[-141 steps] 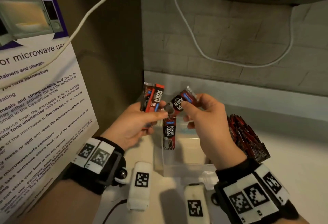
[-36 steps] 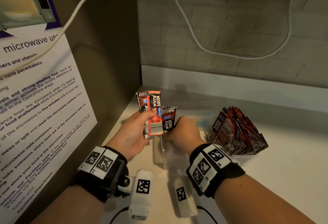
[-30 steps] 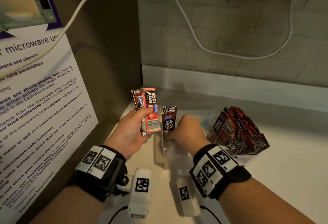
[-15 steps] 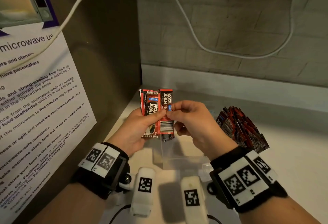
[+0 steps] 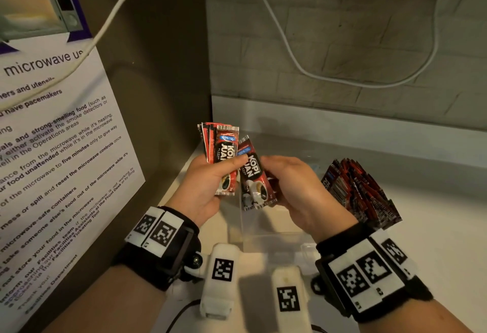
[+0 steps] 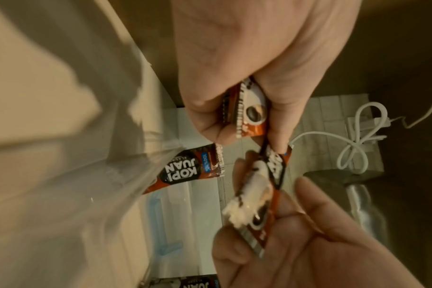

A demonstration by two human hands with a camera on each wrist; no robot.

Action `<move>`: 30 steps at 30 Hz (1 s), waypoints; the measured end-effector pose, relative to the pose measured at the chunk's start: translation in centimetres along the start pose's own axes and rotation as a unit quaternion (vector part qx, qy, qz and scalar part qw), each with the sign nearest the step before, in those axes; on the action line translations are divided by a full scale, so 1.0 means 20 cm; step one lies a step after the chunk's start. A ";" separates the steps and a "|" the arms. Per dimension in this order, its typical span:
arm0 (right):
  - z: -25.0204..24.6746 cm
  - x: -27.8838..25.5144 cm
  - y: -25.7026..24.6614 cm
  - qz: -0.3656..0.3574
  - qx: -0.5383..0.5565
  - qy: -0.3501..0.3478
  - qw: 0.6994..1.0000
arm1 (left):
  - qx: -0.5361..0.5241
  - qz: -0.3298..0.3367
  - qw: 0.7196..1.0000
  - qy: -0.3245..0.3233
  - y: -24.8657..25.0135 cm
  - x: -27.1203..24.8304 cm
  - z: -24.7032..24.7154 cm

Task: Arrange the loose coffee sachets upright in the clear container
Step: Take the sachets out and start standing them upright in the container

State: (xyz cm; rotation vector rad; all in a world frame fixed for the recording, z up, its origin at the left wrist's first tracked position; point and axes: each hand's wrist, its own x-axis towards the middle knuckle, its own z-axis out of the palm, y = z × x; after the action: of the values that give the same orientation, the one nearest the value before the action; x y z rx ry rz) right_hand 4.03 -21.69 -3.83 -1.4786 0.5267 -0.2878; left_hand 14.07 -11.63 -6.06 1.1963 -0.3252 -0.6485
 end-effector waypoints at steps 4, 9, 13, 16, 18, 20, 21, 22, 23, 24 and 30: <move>-0.01 0.01 0.02 -0.095 -0.129 0.062 0.985 | 0.023 0.019 0.999 0.030 -0.01 0.02 0.00; -0.05 0.08 0.12 -0.053 -0.204 0.129 0.969 | 0.013 0.005 0.998 0.057 -0.02 0.01 -0.01; -0.05 0.14 0.20 0.014 -0.208 0.144 0.967 | 0.006 -0.023 0.995 0.094 -0.03 0.01 -0.04; -0.02 0.20 0.25 0.037 -0.199 0.147 0.968 | 0.005 -0.034 0.995 0.096 -0.05 0.00 -0.04; 0.00 0.24 0.28 0.039 -0.207 0.147 0.966 | -0.008 -0.040 0.995 0.092 -0.07 0.00 -0.03; 0.01 0.25 0.29 0.037 -0.224 0.156 0.961 | -0.019 -0.051 0.995 0.083 -0.07 -0.02 -0.03; 0.02 0.25 0.30 0.035 -0.232 0.163 0.958 | -0.024 -0.055 0.996 0.072 -0.07 -0.02 -0.03; 0.02 0.25 0.29 0.036 -0.243 0.167 0.955 | -0.029 -0.055 0.996 0.057 -0.06 -0.03 -0.03; 0.03 0.25 0.29 0.037 -0.261 0.166 0.950 | -0.033 -0.053 0.997 0.038 -0.06 -0.05 -0.03; 0.03 0.24 0.29 0.037 -0.283 0.162 0.945 | -0.037 -0.049 0.998 0.019 -0.06 -0.06 -0.02; 0.03 0.21 0.27 0.030 -0.397 0.130 0.908 | -0.054 -0.043 0.997 -0.037 -0.04 -0.09 0.02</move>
State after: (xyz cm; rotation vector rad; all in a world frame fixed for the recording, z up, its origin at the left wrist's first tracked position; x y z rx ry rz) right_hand 7.28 -22.74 -9.85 -2.2221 0.9788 -0.2302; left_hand 12.28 -10.97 -6.53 1.0890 -0.2997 -0.7770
